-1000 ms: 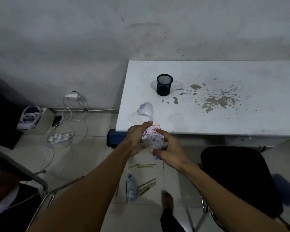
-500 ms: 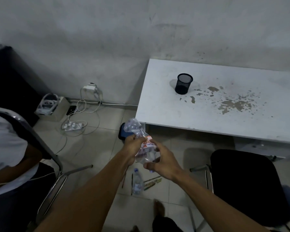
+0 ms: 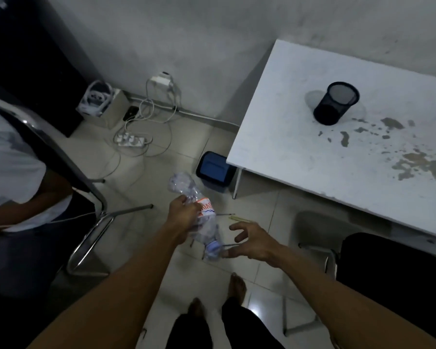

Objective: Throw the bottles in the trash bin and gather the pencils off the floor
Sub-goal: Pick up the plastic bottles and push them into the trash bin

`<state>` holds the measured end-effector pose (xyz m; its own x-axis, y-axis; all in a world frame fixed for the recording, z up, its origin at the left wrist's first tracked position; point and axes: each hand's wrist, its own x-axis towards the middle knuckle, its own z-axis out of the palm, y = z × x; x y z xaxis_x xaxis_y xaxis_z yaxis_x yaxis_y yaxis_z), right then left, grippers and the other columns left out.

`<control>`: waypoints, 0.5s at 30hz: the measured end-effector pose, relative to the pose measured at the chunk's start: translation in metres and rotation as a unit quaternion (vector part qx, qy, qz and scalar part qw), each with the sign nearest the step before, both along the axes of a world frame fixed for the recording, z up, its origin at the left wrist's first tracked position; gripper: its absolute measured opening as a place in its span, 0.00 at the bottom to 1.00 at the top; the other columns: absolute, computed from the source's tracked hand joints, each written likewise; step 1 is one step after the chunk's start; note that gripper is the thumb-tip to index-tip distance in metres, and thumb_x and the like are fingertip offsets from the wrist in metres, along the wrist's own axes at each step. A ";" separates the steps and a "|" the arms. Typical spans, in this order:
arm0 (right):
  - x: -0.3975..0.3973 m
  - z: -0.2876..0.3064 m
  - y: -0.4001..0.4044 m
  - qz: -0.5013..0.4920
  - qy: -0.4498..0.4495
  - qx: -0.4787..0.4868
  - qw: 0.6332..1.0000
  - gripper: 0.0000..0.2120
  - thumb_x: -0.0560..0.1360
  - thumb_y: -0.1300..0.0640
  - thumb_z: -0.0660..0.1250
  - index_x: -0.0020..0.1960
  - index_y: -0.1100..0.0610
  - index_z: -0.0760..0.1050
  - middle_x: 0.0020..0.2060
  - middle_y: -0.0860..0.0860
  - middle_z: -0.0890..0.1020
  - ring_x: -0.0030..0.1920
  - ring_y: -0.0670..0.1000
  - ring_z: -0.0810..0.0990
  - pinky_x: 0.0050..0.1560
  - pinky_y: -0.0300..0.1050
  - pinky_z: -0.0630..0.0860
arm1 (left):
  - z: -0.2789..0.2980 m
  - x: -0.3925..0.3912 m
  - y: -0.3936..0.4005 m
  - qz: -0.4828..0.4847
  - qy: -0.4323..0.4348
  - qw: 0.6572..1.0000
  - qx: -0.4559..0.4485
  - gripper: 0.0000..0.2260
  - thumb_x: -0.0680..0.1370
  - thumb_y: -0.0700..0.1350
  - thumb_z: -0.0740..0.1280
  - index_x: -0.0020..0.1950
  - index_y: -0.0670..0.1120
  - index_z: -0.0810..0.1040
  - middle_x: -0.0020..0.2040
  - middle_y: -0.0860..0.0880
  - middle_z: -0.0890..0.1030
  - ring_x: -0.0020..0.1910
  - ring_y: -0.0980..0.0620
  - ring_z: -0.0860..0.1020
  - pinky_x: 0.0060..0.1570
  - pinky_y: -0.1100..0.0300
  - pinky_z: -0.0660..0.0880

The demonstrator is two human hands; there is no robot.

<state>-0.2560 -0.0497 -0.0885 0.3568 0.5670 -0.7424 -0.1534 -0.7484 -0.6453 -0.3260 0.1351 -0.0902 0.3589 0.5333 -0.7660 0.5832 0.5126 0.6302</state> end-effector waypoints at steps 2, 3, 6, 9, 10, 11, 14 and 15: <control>0.002 -0.018 0.005 -0.023 0.011 -0.039 0.999 0.30 0.68 0.53 0.78 0.68 0.53 0.72 0.48 0.53 0.81 0.40 0.47 0.78 0.35 0.37 0.74 | -0.011 -0.005 0.008 0.010 0.006 1.000 -0.003 0.16 0.77 0.37 0.67 0.65 0.43 0.72 0.51 0.40 0.81 0.39 0.46 0.82 0.29 0.57 0.80; 0.002 -0.028 0.007 -0.046 0.017 -0.061 0.997 0.27 0.69 0.53 0.77 0.65 0.54 0.73 0.47 0.53 0.81 0.40 0.48 0.78 0.36 0.40 0.74 | -0.016 -0.008 0.012 0.016 0.008 1.000 -0.006 0.16 0.77 0.37 0.67 0.65 0.43 0.72 0.52 0.39 0.81 0.38 0.46 0.81 0.28 0.58 0.79; 0.001 -0.060 0.007 -0.110 0.025 -0.113 0.987 0.19 0.71 0.57 0.75 0.60 0.57 0.77 0.45 0.56 0.81 0.38 0.51 0.77 0.33 0.42 0.71 | -0.034 -0.015 0.024 0.027 0.017 0.999 -0.008 0.16 0.77 0.37 0.67 0.64 0.43 0.71 0.47 0.40 0.82 0.35 0.46 0.81 0.26 0.59 0.78; -0.005 -0.092 0.002 -0.147 0.051 -0.158 0.975 0.14 0.71 0.59 0.74 0.56 0.58 0.78 0.41 0.56 0.80 0.34 0.52 0.76 0.31 0.40 0.69 | -0.059 -0.021 0.035 0.024 0.030 0.999 -0.013 0.19 0.77 0.36 0.66 0.67 0.43 0.70 0.49 0.39 0.83 0.33 0.47 0.83 0.24 0.60 0.78; -0.008 -0.100 -0.001 -0.155 0.055 -0.172 0.971 0.13 0.71 0.59 0.74 0.54 0.58 0.78 0.40 0.55 0.80 0.33 0.52 0.76 0.31 0.39 0.69 | -0.066 -0.023 0.038 0.023 0.036 0.999 -0.011 0.17 0.77 0.35 0.66 0.65 0.44 0.70 0.46 0.40 0.82 0.29 0.50 0.82 0.23 0.61 0.77; -0.011 -0.112 -0.002 -0.161 0.059 -0.184 0.968 0.11 0.71 0.60 0.74 0.52 0.58 0.78 0.38 0.55 0.79 0.31 0.52 0.76 0.31 0.39 0.69 | -0.075 -0.024 0.041 0.024 0.042 0.999 -0.012 0.16 0.77 0.35 0.65 0.63 0.46 0.70 0.42 0.42 0.81 0.24 0.53 0.81 0.23 0.62 0.76; -0.020 -0.146 -0.003 -0.169 0.066 -0.214 0.960 0.08 0.70 0.61 0.74 0.46 0.57 0.77 0.35 0.55 0.79 0.29 0.51 0.75 0.29 0.39 0.67 | -0.108 -0.028 0.051 0.030 0.057 0.998 -0.020 0.12 0.77 0.34 0.65 0.57 0.47 0.69 0.36 0.46 0.79 0.17 0.58 0.77 0.25 0.61 0.75; -0.022 -0.156 -0.002 -0.169 0.068 -0.222 0.958 0.07 0.70 0.60 0.74 0.45 0.56 0.77 0.34 0.55 0.79 0.29 0.52 0.75 0.29 0.39 0.68 | -0.119 -0.030 0.055 0.031 0.059 0.998 -0.020 0.12 0.77 0.34 0.66 0.58 0.45 0.71 0.36 0.46 0.79 0.17 0.58 0.77 0.26 0.61 0.75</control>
<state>-0.2783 -0.0521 -0.2448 0.3468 0.0534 -0.9364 -0.4958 -0.8370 -0.2314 -0.3557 0.1896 -0.2087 0.2319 0.5200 -0.8221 0.6185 0.5735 0.5372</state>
